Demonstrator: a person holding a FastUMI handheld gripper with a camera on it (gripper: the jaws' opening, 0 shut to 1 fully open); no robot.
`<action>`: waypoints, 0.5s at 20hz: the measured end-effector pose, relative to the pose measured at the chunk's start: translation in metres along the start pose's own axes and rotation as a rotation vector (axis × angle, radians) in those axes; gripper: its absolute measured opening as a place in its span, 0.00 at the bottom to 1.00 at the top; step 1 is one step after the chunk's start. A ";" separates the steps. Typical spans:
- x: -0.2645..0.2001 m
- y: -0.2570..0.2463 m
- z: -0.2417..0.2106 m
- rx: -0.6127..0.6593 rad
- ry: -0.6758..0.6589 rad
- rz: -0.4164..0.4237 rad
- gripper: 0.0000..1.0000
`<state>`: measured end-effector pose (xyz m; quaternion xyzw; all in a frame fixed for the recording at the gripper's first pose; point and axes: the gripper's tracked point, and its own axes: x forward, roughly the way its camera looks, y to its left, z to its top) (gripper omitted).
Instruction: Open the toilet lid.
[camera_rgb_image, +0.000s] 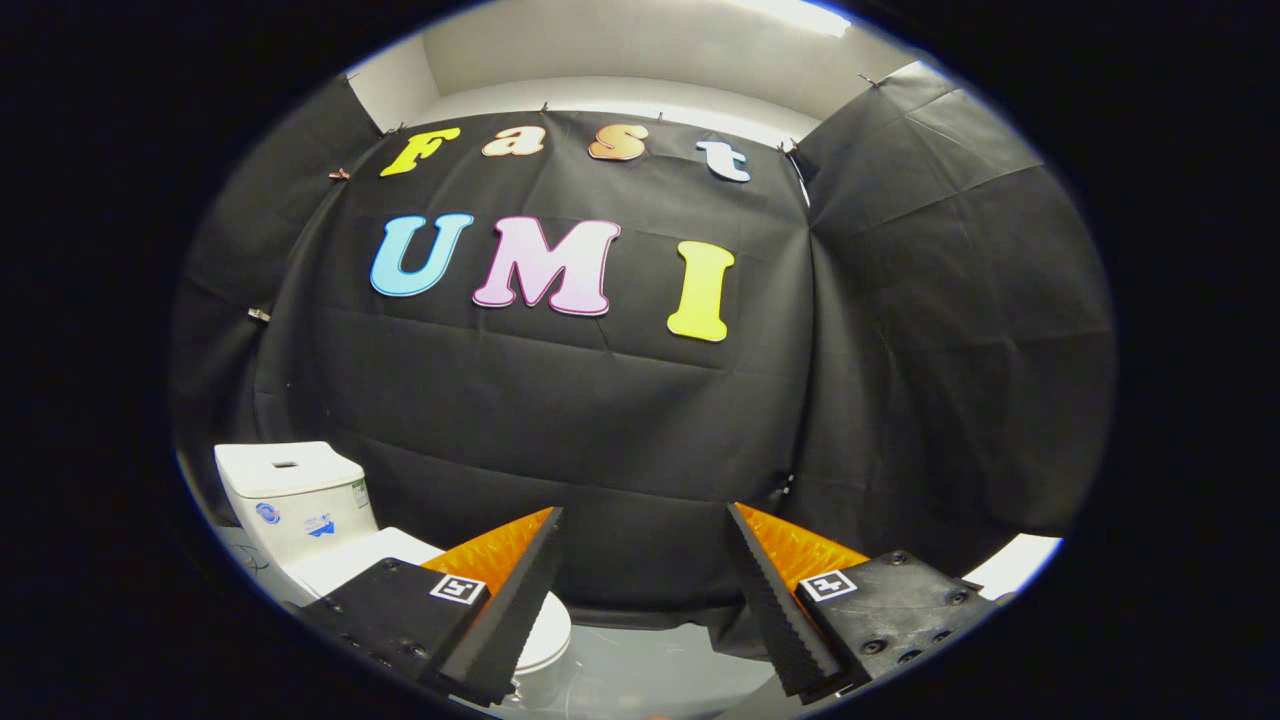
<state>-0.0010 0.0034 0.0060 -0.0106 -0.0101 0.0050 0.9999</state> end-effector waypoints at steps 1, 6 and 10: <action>0.001 0.001 0.000 -0.001 -0.001 0.001 0.98; -0.001 -0.001 0.001 0.003 0.000 0.003 0.98; -0.003 0.003 0.000 0.005 0.004 0.012 0.98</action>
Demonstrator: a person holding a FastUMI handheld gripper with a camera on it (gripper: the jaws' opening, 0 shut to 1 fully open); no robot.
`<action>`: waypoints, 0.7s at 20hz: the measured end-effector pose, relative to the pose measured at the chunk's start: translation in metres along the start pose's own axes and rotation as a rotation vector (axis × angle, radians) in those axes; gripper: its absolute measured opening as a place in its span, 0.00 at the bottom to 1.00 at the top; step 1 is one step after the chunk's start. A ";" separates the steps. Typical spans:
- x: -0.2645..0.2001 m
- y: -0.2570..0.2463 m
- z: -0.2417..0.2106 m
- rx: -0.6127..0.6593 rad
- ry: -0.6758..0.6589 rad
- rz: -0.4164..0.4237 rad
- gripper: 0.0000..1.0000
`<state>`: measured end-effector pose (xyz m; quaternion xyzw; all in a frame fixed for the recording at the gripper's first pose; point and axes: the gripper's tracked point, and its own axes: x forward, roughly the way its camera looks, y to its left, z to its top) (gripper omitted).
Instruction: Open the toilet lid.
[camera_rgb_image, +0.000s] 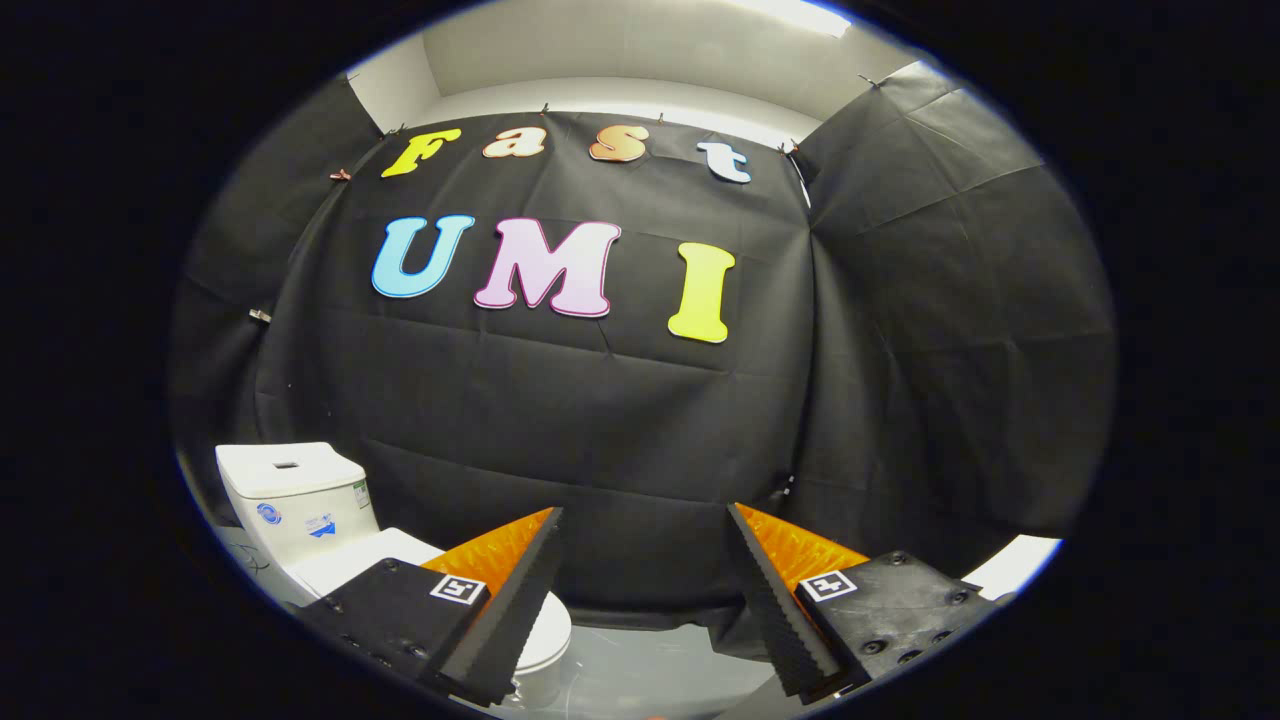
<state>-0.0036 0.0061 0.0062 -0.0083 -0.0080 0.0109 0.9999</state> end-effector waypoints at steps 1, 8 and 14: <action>0.001 0.002 -0.001 0.000 0.004 0.006 0.98; -0.001 0.018 -0.004 0.031 0.029 0.080 0.98; 0.017 0.036 -0.055 0.120 0.223 0.197 0.98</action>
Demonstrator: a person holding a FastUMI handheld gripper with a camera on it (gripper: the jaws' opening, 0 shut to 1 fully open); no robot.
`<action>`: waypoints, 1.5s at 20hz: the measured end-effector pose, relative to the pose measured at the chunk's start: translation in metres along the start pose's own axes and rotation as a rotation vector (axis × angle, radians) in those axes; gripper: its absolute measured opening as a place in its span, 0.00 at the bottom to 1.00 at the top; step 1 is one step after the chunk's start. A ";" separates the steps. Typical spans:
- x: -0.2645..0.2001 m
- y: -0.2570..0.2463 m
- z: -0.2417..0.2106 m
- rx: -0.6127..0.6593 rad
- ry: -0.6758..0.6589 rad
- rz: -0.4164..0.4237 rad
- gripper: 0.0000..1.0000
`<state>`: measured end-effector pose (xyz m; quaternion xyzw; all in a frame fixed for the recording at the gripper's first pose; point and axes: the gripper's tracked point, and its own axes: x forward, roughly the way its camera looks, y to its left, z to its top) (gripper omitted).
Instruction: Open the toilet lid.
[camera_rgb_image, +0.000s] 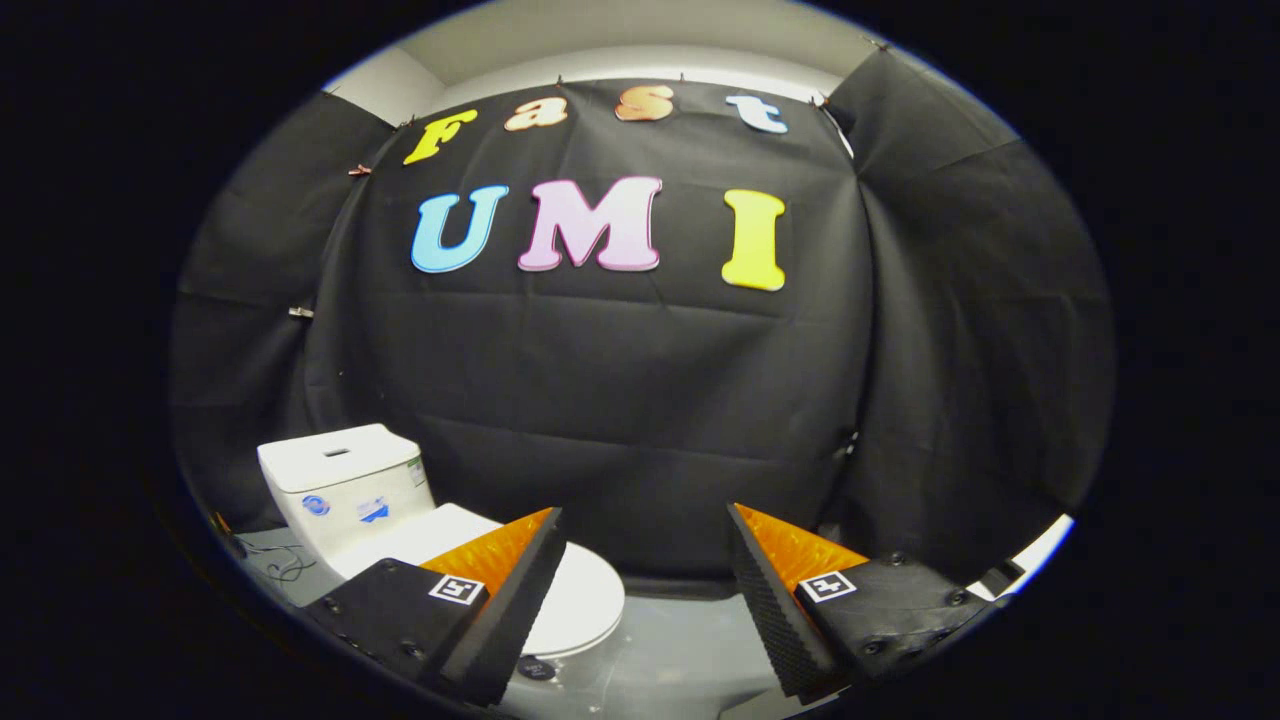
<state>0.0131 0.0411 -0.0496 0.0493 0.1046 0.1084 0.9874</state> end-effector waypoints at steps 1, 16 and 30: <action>0.007 0.001 -0.014 0.052 0.052 0.019 0.98; 0.040 0.037 -0.271 0.874 0.745 0.113 0.99; 0.044 0.093 -0.336 1.120 0.880 0.224 0.19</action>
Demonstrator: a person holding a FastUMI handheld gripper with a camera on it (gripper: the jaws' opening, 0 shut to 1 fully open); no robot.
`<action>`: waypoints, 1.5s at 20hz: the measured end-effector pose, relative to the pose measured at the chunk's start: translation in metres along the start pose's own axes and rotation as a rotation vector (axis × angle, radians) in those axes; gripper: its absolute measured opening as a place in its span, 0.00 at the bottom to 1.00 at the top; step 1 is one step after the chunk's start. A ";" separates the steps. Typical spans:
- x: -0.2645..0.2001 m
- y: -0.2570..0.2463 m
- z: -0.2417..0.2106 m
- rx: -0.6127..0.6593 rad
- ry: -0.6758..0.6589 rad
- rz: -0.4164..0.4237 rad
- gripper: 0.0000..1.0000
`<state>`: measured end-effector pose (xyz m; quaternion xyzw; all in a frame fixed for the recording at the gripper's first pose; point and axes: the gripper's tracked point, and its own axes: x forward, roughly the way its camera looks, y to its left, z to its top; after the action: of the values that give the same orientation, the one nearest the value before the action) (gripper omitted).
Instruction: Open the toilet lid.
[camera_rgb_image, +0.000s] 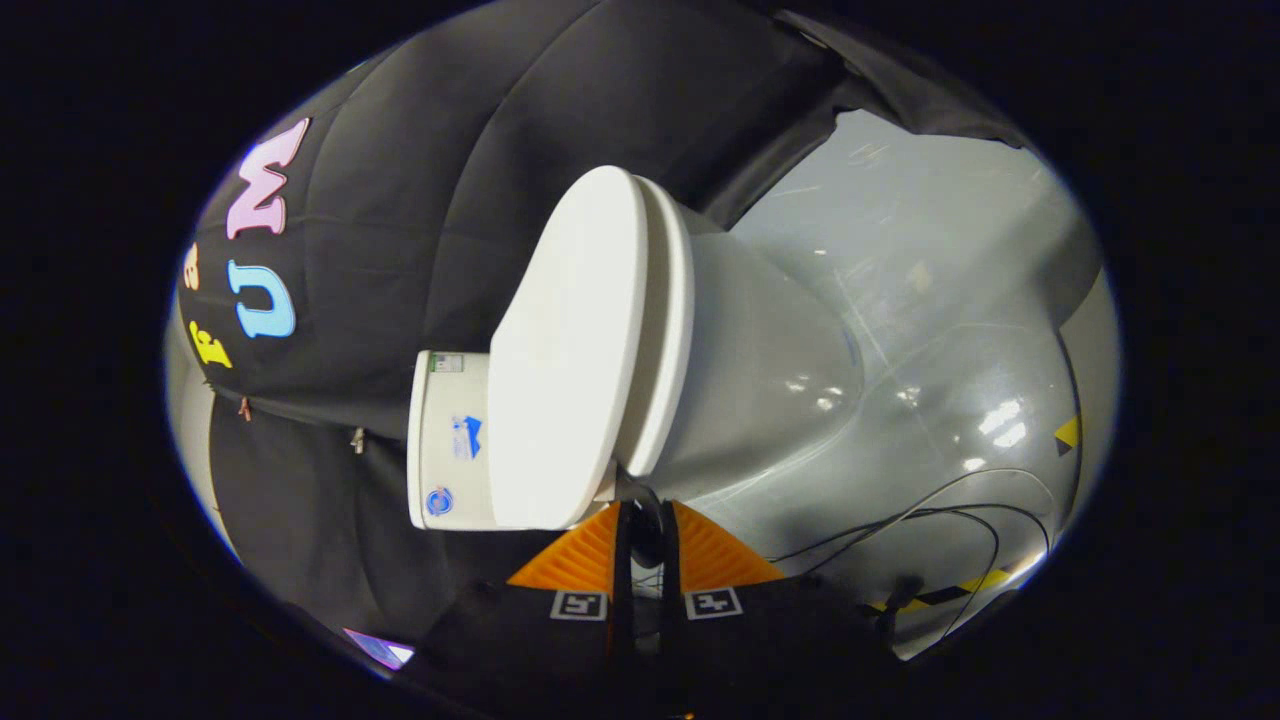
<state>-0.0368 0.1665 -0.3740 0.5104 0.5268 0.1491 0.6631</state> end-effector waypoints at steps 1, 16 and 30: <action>-0.002 0.001 -0.001 -0.013 0.000 0.009 0.14; -0.053 0.096 0.001 -0.339 -0.049 -0.014 0.05; -0.069 0.270 -0.037 -0.792 -0.154 -0.222 0.05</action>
<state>-0.0037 0.2521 -0.1084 0.1657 0.4292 0.2293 0.8577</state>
